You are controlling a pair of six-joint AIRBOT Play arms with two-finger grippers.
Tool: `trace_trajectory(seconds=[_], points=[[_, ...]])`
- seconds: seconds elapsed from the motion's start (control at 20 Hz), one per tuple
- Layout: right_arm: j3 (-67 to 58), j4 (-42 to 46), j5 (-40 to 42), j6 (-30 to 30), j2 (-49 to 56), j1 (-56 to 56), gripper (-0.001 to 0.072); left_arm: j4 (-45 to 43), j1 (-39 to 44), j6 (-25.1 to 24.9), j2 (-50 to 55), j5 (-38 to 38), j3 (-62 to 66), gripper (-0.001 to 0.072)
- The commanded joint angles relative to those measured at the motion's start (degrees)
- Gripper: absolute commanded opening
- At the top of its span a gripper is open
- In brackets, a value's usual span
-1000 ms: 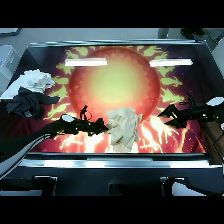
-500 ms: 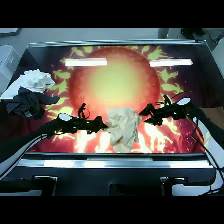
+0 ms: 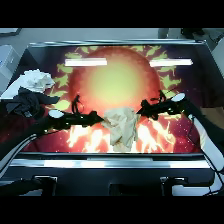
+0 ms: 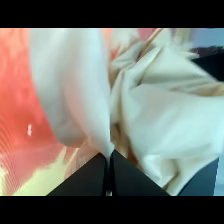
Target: Fold the clothes and pants, and hang the long-sleeved shirts on hangers.
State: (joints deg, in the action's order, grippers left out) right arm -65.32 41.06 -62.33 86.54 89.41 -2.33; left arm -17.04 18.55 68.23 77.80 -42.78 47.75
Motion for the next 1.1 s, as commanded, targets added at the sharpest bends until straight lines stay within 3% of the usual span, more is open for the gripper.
trace_trajectory(seconds=[0.0, 0.25, 0.35, 0.5, 0.6, 0.9, 1.05], points=[[-14.1, 3.1, -3.0, -1.4, -8.2, -7.0, 0.0039, -6.6, -9.1, -3.6, -14.4, -0.1, 3.2, 0.0017], [-33.3, 10.8, 0.4, -5.0, -27.5, -16.2, 0.004, -4.8, -25.5, -1.2, -41.8, 8.8, 11.0, 0.0017], [-33.4, 14.9, 3.6, -5.0, -35.2, -16.5, 0.004, -4.8, -27.9, 2.1, -49.7, 14.1, 12.4, 0.0017], [-33.4, 22.5, 8.4, -4.5, -42.5, -16.5, 0.004, -6.6, -28.2, 2.1, -56.8, 21.3, 12.5, 0.0017], [-33.4, 28.4, 11.8, -0.5, -44.9, -16.5, 0.004, -6.5, -28.2, 2.4, -58.3, 26.9, 12.6, 0.0017], [-33.4, 29.7, 16.8, 1.8, -44.5, -16.5, 0.004, -7.2, -28.2, 0.8, -56.6, 24.5, 14.0, 0.0018], [-33.4, 29.6, 18.8, 7.6, -38.2, -16.5, 0.0039, -14.8, -28.2, -0.9, -52.1, 14.8, 13.1, 0.0018]])
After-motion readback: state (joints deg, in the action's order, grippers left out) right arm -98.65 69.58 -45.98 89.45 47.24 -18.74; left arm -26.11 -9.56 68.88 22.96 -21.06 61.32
